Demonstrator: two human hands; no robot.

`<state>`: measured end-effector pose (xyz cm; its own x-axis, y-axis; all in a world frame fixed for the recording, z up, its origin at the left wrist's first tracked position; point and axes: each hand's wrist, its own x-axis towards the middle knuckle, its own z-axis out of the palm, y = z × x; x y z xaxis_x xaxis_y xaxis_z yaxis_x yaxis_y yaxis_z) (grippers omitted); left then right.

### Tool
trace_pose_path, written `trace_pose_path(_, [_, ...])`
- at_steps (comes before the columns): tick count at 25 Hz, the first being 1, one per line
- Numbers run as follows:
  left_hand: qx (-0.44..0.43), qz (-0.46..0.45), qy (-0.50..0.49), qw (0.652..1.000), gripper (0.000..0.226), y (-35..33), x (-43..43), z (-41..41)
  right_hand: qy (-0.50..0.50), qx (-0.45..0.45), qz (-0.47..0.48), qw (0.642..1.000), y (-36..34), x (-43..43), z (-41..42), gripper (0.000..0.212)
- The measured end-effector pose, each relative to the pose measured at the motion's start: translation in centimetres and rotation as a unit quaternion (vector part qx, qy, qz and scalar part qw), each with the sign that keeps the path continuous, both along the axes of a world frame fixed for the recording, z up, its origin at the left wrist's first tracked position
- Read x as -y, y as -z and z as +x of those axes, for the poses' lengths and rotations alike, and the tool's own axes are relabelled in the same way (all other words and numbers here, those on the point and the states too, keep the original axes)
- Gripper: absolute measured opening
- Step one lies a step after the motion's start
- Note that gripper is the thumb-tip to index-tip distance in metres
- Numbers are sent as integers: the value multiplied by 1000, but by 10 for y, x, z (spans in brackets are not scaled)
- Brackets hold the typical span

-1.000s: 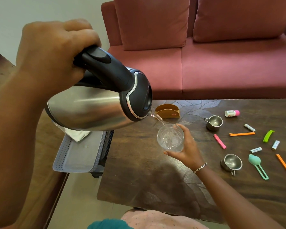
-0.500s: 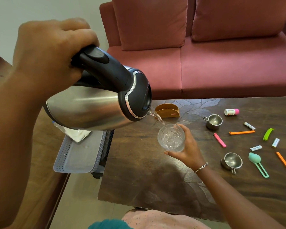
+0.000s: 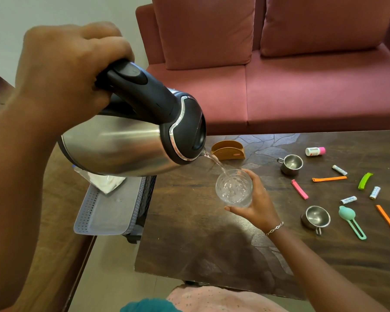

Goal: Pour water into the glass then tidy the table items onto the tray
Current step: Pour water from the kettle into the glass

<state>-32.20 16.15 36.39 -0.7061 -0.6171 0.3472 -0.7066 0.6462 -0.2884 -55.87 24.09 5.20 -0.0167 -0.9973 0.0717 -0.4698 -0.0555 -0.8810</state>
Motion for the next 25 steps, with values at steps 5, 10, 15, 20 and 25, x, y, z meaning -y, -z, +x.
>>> trace_pose_path(5, [13,0,4,1000,47,-1,0,2,1,1,0,1000,1,-3,2,98])
trace_pose_path(10, [10,-7,5,1000,45,-1,-4,2,0,1,0,1000,-1,-3,3,98])
trace_pose_path(15, [21,-10,17,1000,41,-2,0,4,0,2,2,1000,-3,-2,5,98])
trace_pose_path(20, [41,-7,27,999,34,-3,6,9,-5,-1,5,1000,-2,-1,6,98])
trace_pose_path(25, [39,3,32,999,31,-3,11,9,-5,5,9,1000,-3,1,5,98])
